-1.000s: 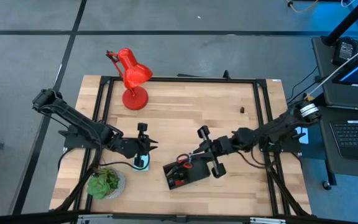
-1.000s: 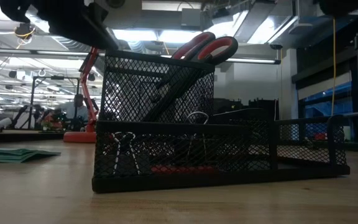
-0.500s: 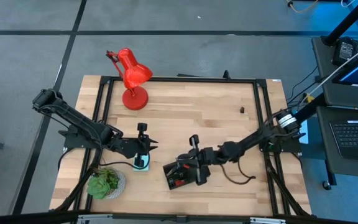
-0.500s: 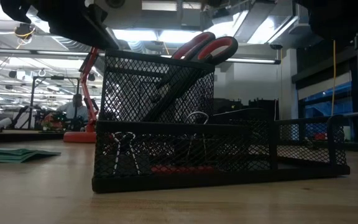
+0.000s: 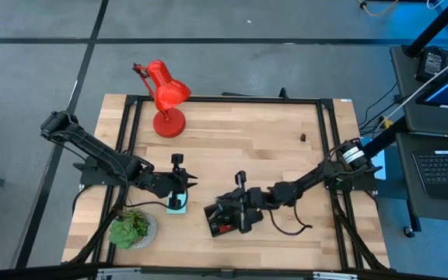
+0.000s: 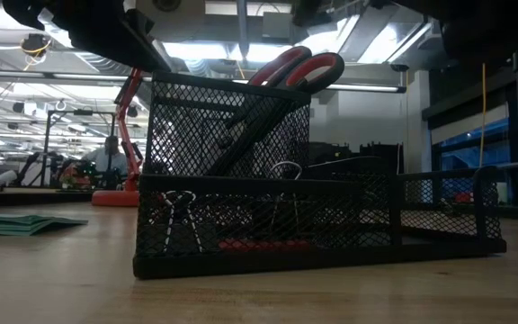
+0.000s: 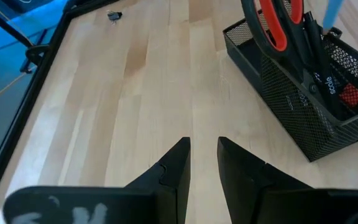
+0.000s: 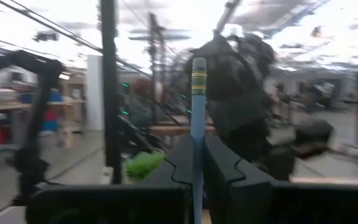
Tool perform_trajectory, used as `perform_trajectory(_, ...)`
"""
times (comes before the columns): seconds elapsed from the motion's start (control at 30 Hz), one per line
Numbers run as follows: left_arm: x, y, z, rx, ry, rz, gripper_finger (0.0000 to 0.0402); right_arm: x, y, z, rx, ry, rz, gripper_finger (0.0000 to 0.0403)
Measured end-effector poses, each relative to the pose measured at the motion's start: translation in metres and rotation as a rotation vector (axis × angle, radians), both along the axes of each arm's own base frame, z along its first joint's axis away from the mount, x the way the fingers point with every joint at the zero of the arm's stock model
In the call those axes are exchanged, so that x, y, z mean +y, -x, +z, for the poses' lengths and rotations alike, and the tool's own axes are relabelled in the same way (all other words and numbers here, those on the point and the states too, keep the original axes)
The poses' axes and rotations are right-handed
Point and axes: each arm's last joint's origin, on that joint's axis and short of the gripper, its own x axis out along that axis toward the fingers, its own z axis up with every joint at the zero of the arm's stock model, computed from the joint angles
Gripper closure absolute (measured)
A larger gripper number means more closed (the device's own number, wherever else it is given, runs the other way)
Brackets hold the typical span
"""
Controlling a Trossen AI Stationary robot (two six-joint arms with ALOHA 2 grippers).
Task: Pick and place office supplies into organizer
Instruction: Put the blue pencil into the black desk organizer
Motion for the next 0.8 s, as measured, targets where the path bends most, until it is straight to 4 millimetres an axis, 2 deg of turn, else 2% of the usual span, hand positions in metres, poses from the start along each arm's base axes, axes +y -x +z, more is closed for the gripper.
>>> perform_trajectory(0.23, 0.0, 0.0, 0.0, -0.008, 0.032, 0.023, 0.0327, 0.011, 0.007, -0.004, 0.07, -0.033, -0.179, 0.0389)
perform_trajectory(0.47, 0.0, 0.0, 0.0, -0.013, 0.054, 0.038, 0.0327, 0.019, 0.013, -0.008, 0.122, -0.136, -0.338, 0.0389)
perform_trajectory(0.8, 0.0, 0.0, 0.0, -0.025, 0.102, 0.071, 0.0327, 0.02, 0.012, -0.004, 0.114, -0.243, -0.395, 0.0389)
